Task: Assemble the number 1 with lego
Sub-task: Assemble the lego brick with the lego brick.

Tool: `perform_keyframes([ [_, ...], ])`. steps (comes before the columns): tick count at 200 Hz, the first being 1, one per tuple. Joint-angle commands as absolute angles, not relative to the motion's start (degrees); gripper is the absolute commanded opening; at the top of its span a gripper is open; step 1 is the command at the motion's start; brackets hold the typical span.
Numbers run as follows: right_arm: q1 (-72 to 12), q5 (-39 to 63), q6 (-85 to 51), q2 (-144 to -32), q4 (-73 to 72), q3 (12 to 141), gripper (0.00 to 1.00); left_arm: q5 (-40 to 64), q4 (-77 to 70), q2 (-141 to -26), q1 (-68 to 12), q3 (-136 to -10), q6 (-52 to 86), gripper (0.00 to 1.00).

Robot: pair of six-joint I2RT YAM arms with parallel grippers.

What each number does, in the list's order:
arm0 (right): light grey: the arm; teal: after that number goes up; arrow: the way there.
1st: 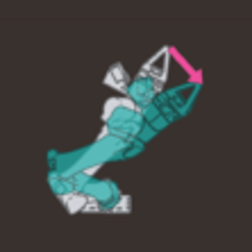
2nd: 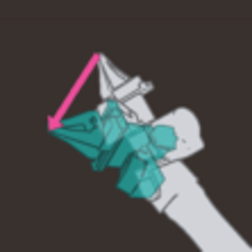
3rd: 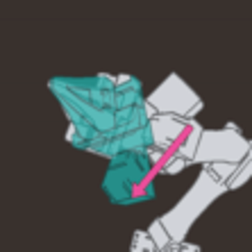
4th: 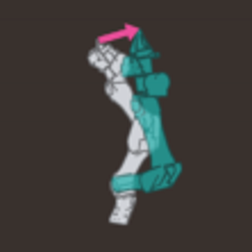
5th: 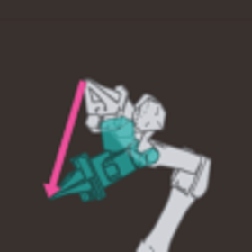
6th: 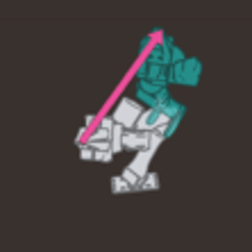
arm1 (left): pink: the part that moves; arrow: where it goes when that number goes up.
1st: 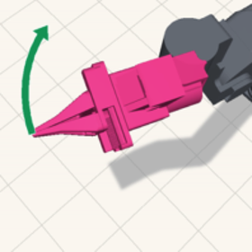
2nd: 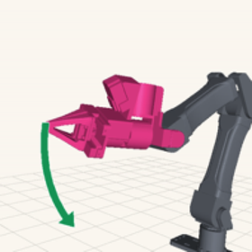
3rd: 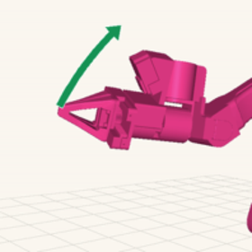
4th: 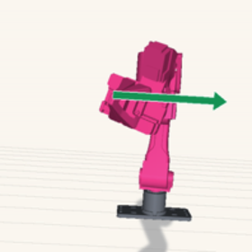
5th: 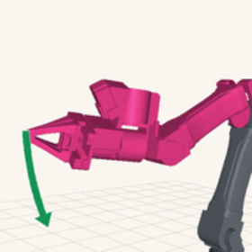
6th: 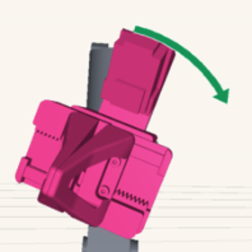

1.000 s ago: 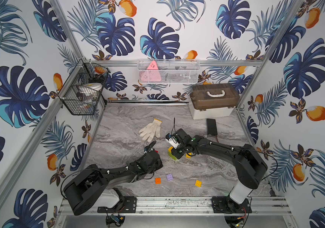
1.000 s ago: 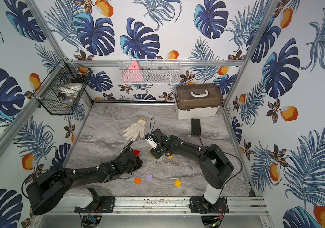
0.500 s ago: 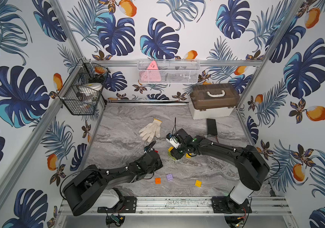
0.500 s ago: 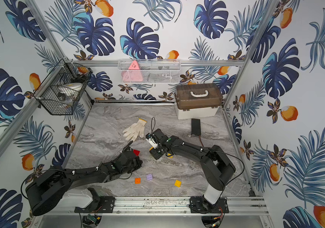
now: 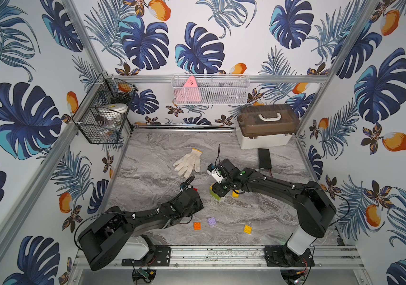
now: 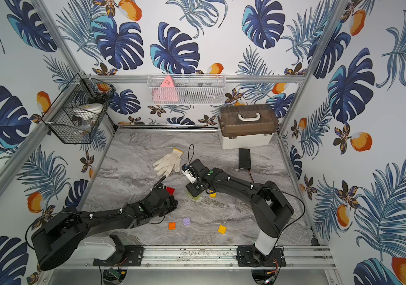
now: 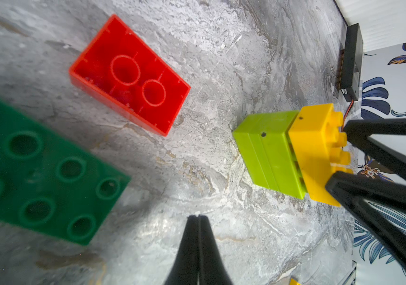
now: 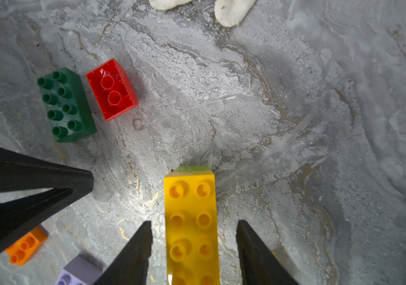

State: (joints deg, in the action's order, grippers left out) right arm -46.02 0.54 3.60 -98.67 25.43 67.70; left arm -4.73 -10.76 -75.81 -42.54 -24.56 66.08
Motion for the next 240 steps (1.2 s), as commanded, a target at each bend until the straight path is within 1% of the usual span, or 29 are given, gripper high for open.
perform_keyframes([
  [1, -46.07, 1.07, 2.9, -99.51, 25.91, 68.48, 0.58, -5.65, -11.05, -75.52, -42.45, -24.3, 66.0, 0.0],
  [11, -46.09, 1.1, 2.99, -99.81, 26.14, 68.65, 0.58, -5.63, -11.15, -75.55, -42.45, -24.2, 66.05, 0.0],
  [21, -45.97, 1.4, 3.06, -100.22, 26.26, 68.84, 0.55, -5.58, -11.34, -75.67, -42.45, -24.08, 66.16, 0.0],
  [39, -45.88, 2.1, 3.02, -100.67, 26.29, 68.91, 0.46, -5.54, -11.34, -75.76, -42.5, -24.23, 66.03, 0.0],
  [62, -45.66, 3.02, 3.0, -100.99, 26.37, 68.92, 0.32, -5.54, -11.25, -75.85, -42.45, -24.34, 65.85, 0.0],
  [86, -45.75, 3.43, 2.81, -100.81, 26.11, 68.32, 0.2, -5.64, -11.16, -75.87, -42.45, -24.36, 65.79, 0.0],
  [124, -45.75, 3.79, 2.2, -101.06, 25.41, 66.85, 0.07, -5.52, -11.07, -76.2, -42.5, -24.35, 65.65, 0.0],
  [150, -45.79, 2.81, 1.27, -100.92, 24.3, 65.56, 0.02, -5.36, -11.16, -76.32, -42.45, -24.3, 65.65, 0.0],
  [163, -46.17, 1.39, 0.72, -100.71, 23.41, 62.57, 0.0, -5.36, -10.99, -76.46, -42.45, -24.3, 65.65, 0.0],
  [198, -47.86, -3.53, 0.18, -101.32, 22.93, 60.13, 0.0, -5.17, -10.83, -76.58, -42.45, -24.74, 65.32, 0.0],
  [240, -49.31, -8.08, -0.33, -102.39, 24.67, 61.77, 0.0, -5.19, -10.31, -76.76, -42.45, -25.74, 65.23, 0.0],
])
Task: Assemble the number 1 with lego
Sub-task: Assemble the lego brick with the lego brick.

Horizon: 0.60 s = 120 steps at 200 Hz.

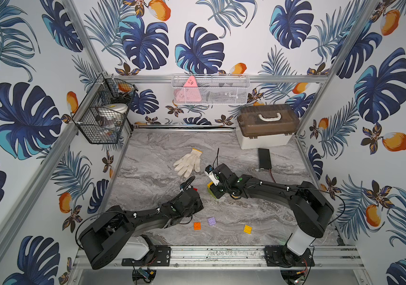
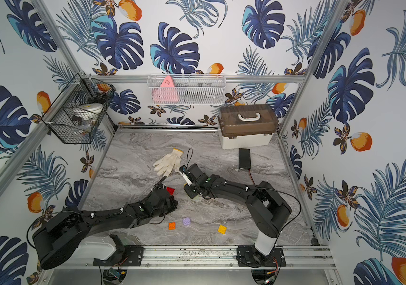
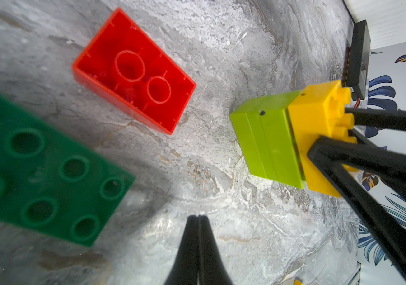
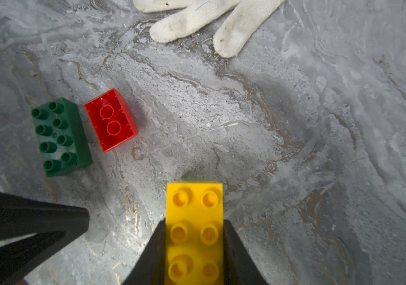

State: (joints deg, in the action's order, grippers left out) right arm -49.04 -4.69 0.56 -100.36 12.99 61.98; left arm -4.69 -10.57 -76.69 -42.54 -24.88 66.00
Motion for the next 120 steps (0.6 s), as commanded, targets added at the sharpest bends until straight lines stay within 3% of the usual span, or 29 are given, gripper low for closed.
perform_keyframes([
  [1, -49.35, -8.17, -0.34, -102.44, 24.73, 61.82, 0.0, -5.19, -10.29, -76.79, -42.45, -25.74, 65.18, 0.0],
  [120, -46.54, 0.96, -2.6, -104.24, 20.49, 60.98, 0.0, -5.35, -8.26, -74.4, -42.45, -26.15, 64.59, 0.0],
])
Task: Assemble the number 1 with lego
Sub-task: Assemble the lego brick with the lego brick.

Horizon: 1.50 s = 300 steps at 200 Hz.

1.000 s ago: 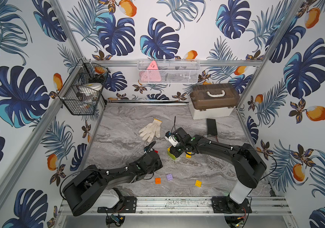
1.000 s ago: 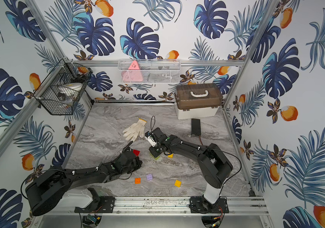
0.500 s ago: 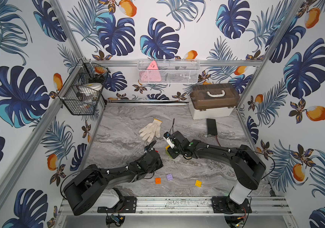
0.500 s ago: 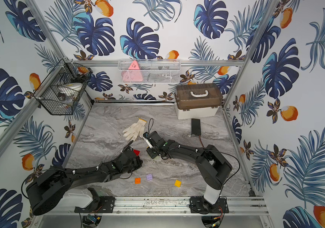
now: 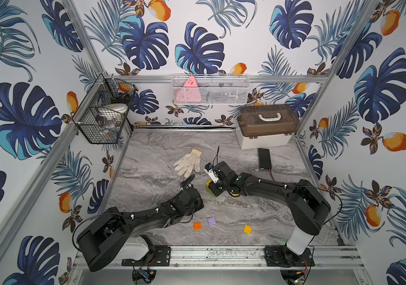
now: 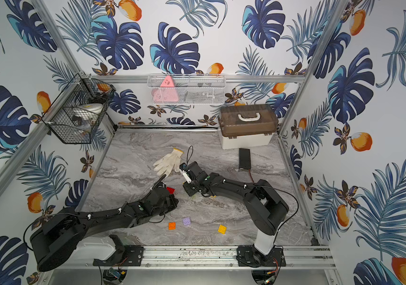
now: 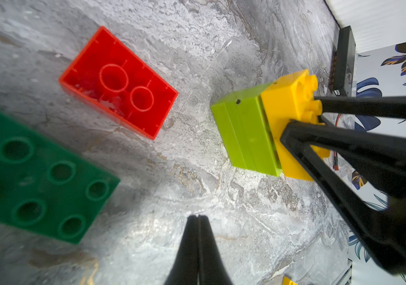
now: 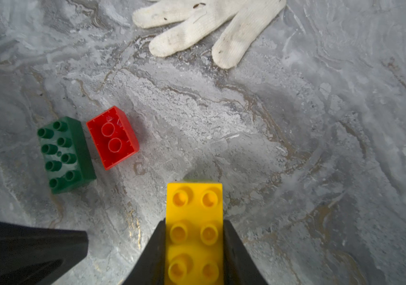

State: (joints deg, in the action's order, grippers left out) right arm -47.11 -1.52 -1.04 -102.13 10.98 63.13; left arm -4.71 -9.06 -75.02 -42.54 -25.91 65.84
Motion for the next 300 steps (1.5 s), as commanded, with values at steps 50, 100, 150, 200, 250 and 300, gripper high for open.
perform_keyframes([
  [50, -46.34, -3.5, -2.38, -104.77, 22.45, 61.45, 0.0, -5.45, -7.79, -74.09, -42.45, -26.54, 64.25, 0.0],
  [100, -46.45, -5.64, -2.32, -101.5, 23.48, 63.35, 0.0, -5.45, -7.68, -73.65, -42.45, -26.9, 64.38, 0.0],
  [150, -46.5, -3.93, -3.0, -98.58, 20.65, 62.62, 0.0, -5.27, -6.74, -72.53, -42.46, -26.89, 63.9, 0.0],
  [200, -46.5, -2.08, -2.86, -98.91, 21.31, 64.37, 0.0, -5.27, -4.23, -71.54, -42.46, -28.17, 62.86, 0.0],
  [250, -46.51, -2.16, -3.66, -99.62, 22.18, 64.71, 0.0, -4.84, -2.99, -71.8, -42.47, -29.47, 62.06, 0.0],
  [300, -46.94, -5.49, -6.02, -101.27, 24.52, 64.69, 0.0, -4.48, -4.04, -72.2, -42.45, -28.91, 62.47, 0.0],
])
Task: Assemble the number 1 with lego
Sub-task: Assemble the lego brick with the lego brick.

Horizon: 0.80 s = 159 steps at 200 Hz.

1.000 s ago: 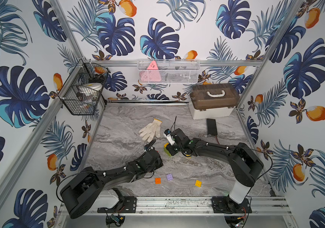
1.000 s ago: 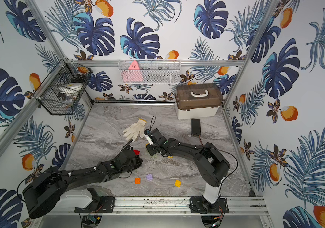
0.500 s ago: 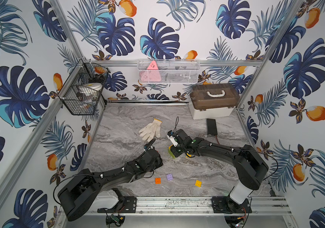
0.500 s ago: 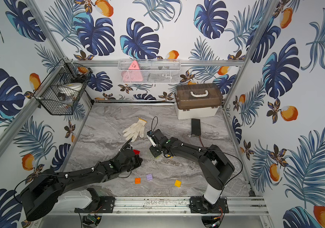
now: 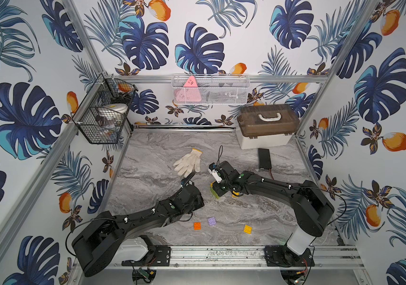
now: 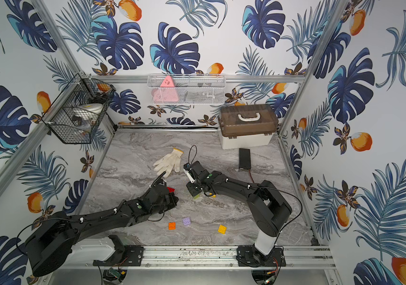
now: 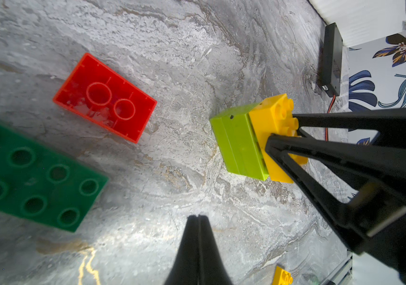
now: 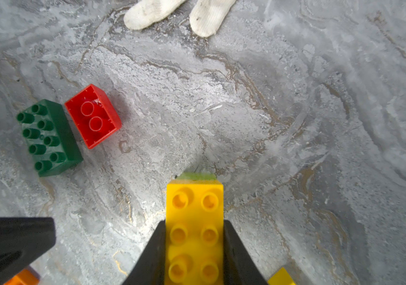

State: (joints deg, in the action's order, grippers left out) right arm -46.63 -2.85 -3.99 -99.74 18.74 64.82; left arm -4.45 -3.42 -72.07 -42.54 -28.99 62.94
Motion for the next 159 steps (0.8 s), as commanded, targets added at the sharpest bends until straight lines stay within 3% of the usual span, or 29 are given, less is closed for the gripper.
perform_keyframes([
  [1, -46.94, -5.69, -6.13, -101.3, 24.61, 64.73, 0.0, -4.44, -4.04, -72.18, -42.45, -28.82, 62.48, 0.0],
  [79, -48.66, -13.55, -13.14, -103.59, 28.03, 64.69, 0.0, -4.83, -3.87, -71.29, -42.45, -28.31, 62.49, 0.0],
  [159, -48.96, -14.26, -15.3, -102.07, 27.1, 63.34, 0.0, -4.92, -3.3, -70.57, -42.36, -28.3, 62.23, 0.0],
])
